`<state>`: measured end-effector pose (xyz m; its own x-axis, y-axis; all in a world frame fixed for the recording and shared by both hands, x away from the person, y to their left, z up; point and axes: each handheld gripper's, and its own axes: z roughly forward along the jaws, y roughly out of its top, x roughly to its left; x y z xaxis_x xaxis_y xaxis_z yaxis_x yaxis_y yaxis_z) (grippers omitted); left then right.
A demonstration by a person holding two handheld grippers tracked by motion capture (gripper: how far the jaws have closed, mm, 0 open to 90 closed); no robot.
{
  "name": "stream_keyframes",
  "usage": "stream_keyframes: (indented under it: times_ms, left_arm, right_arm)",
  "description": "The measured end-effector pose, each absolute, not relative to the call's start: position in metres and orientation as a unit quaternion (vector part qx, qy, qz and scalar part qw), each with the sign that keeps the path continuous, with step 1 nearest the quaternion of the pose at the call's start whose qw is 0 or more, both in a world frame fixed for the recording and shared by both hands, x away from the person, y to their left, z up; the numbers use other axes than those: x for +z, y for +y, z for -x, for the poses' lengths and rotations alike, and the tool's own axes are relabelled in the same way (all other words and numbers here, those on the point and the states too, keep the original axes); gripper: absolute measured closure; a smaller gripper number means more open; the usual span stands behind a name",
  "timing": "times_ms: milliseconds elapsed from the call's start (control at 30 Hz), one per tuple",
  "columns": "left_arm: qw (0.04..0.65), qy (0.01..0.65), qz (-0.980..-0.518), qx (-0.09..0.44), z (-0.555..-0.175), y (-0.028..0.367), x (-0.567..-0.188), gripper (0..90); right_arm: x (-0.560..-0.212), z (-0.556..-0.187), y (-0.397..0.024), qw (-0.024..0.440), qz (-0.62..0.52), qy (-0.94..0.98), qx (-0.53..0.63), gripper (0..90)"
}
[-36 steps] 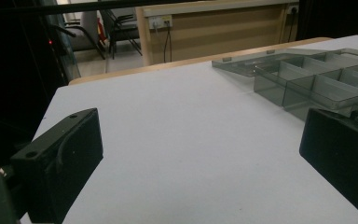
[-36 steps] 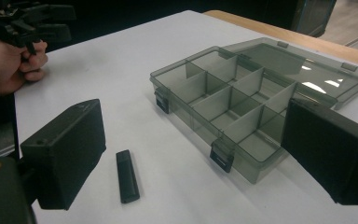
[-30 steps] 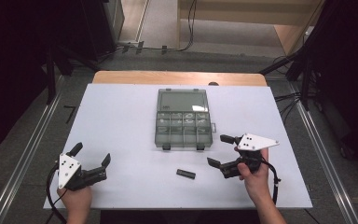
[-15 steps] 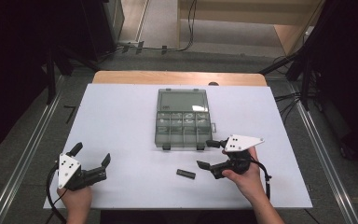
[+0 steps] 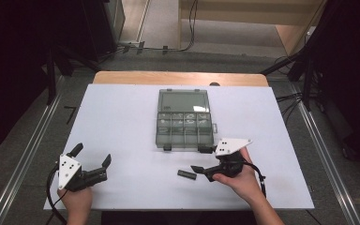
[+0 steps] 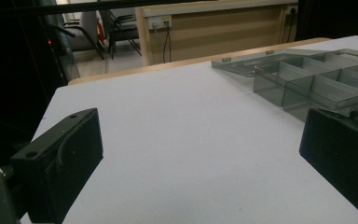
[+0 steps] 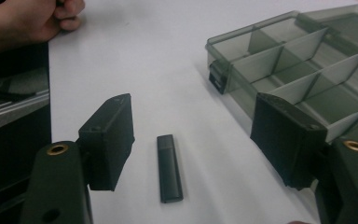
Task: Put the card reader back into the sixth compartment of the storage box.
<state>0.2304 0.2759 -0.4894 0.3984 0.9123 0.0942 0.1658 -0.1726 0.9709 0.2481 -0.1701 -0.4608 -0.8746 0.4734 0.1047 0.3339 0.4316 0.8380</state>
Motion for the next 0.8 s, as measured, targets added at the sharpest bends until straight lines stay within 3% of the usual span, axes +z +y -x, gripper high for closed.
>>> stream_keyframes:
  times_ms: [300,467,800]
  left_arm:
    - [0.501,0.403,-0.67,0.371,-0.231,0.276,-0.489,0.0]
    - [0.502,0.403,-0.669,0.371,-0.231,0.276,-0.489,0.0]
    - [0.502,0.402,-0.669,0.372,-0.231,0.276,-0.489,0.0]
  right_arm:
    - [-0.467,-0.25,-0.162,0.061,-0.233,0.863,0.445,37.3]
    - [-0.471,-0.249,-0.152,0.064,-0.23,0.875,0.421,48.3]
    - [-0.481,-0.251,-0.14,0.046,-0.219,0.899,0.376,59.0]
